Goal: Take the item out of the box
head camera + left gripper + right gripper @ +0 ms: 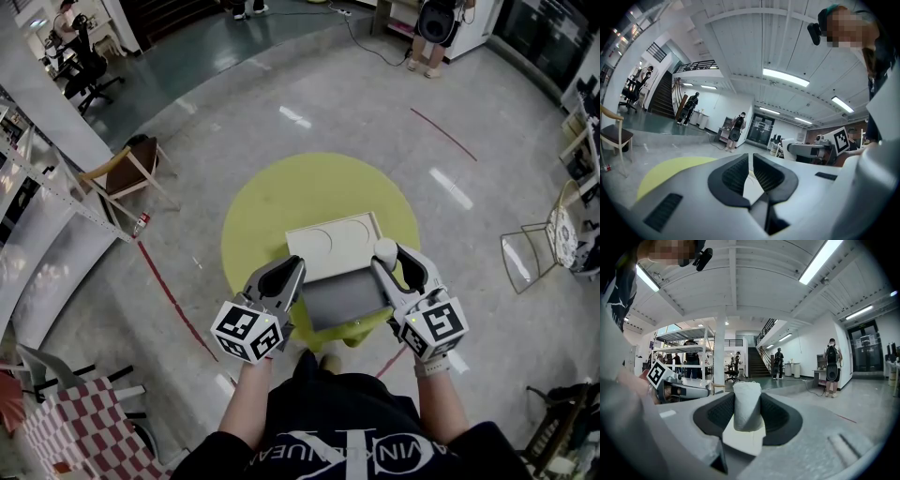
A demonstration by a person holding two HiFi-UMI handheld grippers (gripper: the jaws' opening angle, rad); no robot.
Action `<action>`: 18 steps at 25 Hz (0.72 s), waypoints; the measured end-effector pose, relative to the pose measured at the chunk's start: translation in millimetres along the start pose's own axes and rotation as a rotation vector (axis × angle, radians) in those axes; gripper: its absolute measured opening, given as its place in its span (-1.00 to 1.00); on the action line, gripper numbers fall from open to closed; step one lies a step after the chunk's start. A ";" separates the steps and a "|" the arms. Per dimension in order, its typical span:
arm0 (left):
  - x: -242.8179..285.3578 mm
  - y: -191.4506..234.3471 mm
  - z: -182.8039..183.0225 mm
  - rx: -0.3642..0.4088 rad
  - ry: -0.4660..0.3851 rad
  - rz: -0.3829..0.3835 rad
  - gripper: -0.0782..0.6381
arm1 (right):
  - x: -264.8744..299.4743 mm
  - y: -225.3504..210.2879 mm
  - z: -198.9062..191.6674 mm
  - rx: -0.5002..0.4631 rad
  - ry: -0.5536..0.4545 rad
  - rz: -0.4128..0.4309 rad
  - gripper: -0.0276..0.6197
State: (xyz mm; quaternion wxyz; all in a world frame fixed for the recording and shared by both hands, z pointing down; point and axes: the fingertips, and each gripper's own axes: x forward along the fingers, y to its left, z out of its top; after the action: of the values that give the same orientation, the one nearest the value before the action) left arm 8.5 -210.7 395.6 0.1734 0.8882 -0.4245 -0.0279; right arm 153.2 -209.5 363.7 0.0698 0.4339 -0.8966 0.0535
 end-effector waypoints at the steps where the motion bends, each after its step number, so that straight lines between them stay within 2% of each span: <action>1: -0.7 -0.2 -0.2 0.000 0.000 0.000 -0.69 | -0.9 0.1 -0.5 0.003 0.001 -0.004 -0.39; 18: -4.5 -6.0 -5.4 -0.008 0.012 -0.016 -0.69 | -13.2 4.1 -2.4 0.018 0.004 -0.033 -0.39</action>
State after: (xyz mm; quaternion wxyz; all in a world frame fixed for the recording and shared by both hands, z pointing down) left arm 11.1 -202.2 398.2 0.1793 0.8911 -0.4161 -0.0257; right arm 158.3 -196.4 363.7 0.0687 0.4491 -0.8887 0.0614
